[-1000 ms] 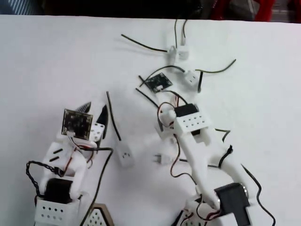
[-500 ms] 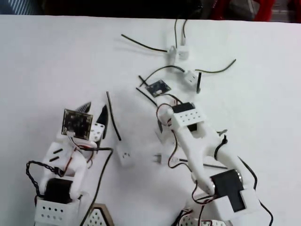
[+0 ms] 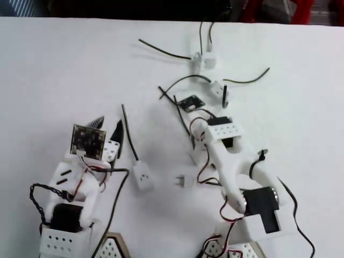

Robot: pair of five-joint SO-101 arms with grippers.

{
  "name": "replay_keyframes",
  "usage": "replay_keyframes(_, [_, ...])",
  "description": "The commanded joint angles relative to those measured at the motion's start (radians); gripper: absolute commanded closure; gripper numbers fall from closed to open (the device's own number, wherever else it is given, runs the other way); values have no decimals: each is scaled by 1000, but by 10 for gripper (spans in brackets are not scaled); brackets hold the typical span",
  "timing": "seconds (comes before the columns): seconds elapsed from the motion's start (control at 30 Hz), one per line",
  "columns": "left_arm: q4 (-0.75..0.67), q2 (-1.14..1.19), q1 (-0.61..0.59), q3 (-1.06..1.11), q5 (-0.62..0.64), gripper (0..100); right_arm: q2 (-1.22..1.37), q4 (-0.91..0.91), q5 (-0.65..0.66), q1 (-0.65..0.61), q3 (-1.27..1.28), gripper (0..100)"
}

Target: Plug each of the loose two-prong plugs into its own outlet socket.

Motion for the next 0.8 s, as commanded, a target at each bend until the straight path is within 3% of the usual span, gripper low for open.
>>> replay_keyframes(0.0, [0, -12, 5, -8, 0, 846, -7, 15, 8, 5, 2, 906])
replay_keyframes(0.13, [0, -12, 5, -8, 0, 846, -16, 10, 8, 5, -6, 987])
replay_keyframes(0.47, [2, -12, 5, -8, 0, 846, -16, 51, 9, 7, -15, 924])
replay_keyframes(0.77, [2, -12, 5, -8, 0, 846, -13, 130, 9, 28, -92, 948])
